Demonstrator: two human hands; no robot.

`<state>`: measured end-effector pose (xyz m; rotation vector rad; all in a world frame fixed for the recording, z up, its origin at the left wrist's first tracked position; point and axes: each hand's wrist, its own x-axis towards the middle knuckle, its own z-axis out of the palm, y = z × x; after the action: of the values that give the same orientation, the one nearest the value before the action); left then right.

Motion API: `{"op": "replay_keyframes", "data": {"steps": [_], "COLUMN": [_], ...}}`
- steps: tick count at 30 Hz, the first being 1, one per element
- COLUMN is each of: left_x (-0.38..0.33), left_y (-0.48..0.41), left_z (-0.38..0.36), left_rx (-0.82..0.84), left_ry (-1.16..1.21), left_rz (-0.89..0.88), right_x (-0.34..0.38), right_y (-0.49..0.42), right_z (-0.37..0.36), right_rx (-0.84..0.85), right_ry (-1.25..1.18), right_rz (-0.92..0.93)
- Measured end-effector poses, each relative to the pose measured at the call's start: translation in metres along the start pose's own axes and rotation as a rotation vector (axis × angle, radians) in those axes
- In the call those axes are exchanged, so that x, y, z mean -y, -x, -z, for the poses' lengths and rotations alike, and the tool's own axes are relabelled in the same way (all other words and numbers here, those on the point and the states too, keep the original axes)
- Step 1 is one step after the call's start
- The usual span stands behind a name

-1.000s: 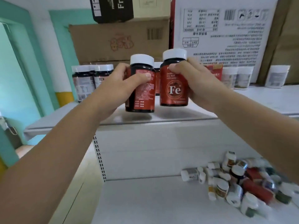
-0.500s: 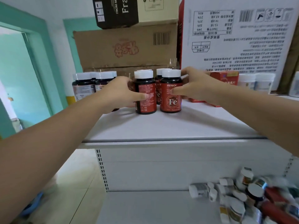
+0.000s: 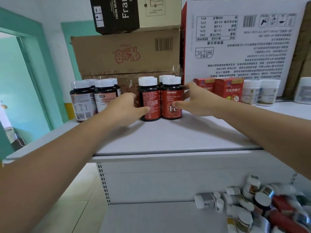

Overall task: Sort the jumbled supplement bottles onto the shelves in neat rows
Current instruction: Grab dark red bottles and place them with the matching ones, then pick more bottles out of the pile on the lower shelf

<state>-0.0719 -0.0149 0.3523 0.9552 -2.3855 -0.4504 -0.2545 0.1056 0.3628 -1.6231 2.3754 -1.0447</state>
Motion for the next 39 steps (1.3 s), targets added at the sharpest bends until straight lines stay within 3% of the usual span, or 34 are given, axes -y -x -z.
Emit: {"op": "replay_keyframes", "data": {"steps": [4,11,21,27,33,39], "left_x": [-0.002,-0.004,0.031,0.065,0.095,0.092], "left_y": [0.014,0.070,0.167,0.212,0.229,0.214], "left_z": [0.013,0.034,0.020,-0.030,-0.120,-0.212], "left_rx": [0.153,0.171,-0.228,-0.389,-0.099,0.168], "left_ry": [-0.160,-0.256,-0.211,-0.114,-0.022,-0.005], "left_rz": [0.036,-0.110,-0.343,-0.395,-0.143,-0.061], "right_x": [0.007,0.005,-0.001,-0.020,-0.079,-0.158], "right_y": [0.018,0.086,0.206,0.266,0.290,0.301], "right_z": [0.010,0.019,-0.002,-0.034,-0.085,-0.135], "right_rx": [0.068,0.083,-0.258,-0.299,-0.283,-0.200], "right_ry": [0.279,0.394,0.380,0.354,0.247,0.106], "right_rz": [-0.078,-0.030,-0.091,-0.209,-0.370,-0.543]}}
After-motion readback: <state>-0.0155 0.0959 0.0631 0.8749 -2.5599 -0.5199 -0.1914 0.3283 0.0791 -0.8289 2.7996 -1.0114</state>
